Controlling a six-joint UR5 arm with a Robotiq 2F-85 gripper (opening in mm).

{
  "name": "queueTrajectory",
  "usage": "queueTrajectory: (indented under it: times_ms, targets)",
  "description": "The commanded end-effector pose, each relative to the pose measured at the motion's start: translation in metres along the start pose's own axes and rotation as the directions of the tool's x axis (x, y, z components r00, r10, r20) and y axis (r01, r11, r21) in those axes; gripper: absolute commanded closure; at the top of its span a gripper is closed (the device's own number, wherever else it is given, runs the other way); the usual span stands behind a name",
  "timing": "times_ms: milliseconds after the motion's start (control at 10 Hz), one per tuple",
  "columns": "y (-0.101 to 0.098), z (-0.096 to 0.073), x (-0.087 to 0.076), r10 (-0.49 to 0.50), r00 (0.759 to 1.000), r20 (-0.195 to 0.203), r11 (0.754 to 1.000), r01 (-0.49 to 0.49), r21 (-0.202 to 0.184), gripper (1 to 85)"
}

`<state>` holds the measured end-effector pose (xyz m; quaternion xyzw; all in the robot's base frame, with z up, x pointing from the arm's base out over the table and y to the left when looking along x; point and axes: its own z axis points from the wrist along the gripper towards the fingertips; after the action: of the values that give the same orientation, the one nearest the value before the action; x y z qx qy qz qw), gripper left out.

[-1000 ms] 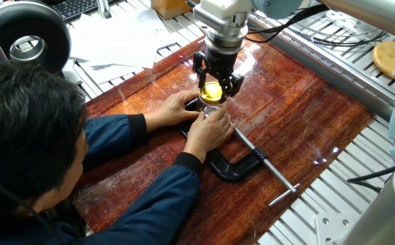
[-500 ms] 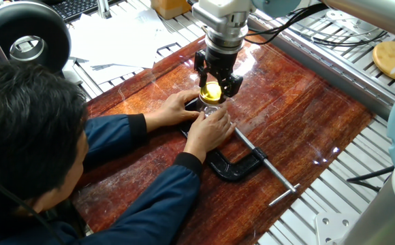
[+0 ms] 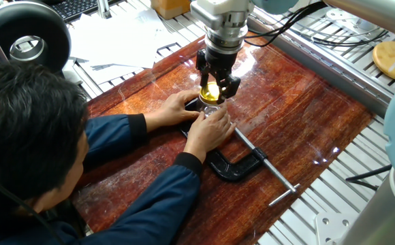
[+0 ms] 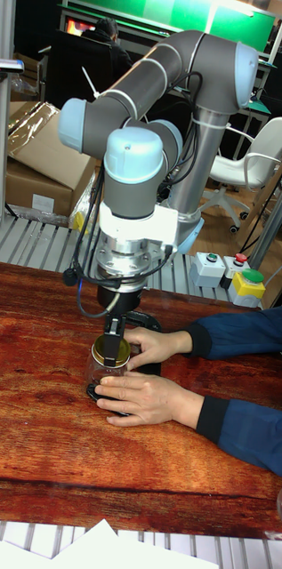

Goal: Screw the lid onto the jar

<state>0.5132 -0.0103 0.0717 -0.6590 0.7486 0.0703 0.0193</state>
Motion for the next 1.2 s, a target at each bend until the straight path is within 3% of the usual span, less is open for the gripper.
queueTrajectory:
  times_ms: [0,300,500,700,1100]
  targets:
    - [-0.002,-0.004,0.004,0.128,0.992,-0.003,0.992,-0.128,-0.015,20.7]
    - [-0.007,-0.002,-0.005,0.175,0.985,-0.013,0.985,-0.175,0.009,17.0]
    - [-0.012,0.004,-0.006,0.163,0.987,-0.014,0.987,-0.163,0.019,0.7]
    - [-0.012,0.003,0.001,0.157,0.987,-0.021,0.988,-0.157,0.001,0.7]
    - [-0.014,0.001,0.0,0.175,0.984,-0.025,0.984,-0.175,0.003,0.7]
